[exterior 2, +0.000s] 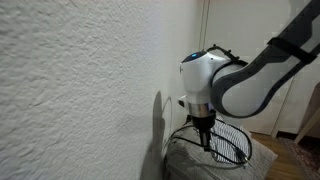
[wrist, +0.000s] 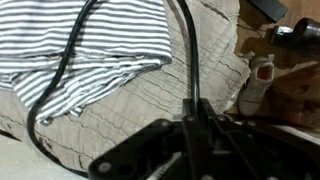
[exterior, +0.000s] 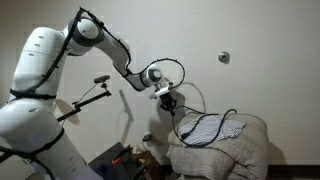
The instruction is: Tie a knot using the black cable
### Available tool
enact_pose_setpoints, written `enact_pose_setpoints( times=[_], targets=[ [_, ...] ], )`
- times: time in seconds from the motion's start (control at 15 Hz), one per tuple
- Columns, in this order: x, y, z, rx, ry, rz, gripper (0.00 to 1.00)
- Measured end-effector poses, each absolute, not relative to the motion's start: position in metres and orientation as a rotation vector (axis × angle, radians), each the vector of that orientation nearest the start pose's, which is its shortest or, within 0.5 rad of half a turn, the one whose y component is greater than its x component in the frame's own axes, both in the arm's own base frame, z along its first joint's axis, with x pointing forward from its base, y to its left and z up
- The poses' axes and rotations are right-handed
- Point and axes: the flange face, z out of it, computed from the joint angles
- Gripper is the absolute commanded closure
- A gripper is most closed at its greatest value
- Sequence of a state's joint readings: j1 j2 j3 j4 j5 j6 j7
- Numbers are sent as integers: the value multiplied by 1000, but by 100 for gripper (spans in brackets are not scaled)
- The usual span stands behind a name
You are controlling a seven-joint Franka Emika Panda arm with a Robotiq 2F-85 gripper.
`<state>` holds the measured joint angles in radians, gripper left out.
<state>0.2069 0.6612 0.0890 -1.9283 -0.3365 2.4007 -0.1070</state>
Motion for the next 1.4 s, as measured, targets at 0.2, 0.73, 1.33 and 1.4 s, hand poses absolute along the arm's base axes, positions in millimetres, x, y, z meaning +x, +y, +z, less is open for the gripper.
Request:
enact_pose_setpoints(
  times=[0.2, 0.73, 1.33, 1.4],
  targets=[
    [555, 152, 122, -3182, -890, 235, 97],
    [526, 132, 102, -3228, -733, 299, 97],
    [517, 106, 125, -3266, -696, 293, 97],
    [516, 99, 129, -3274, -683, 293, 97]
  ],
)
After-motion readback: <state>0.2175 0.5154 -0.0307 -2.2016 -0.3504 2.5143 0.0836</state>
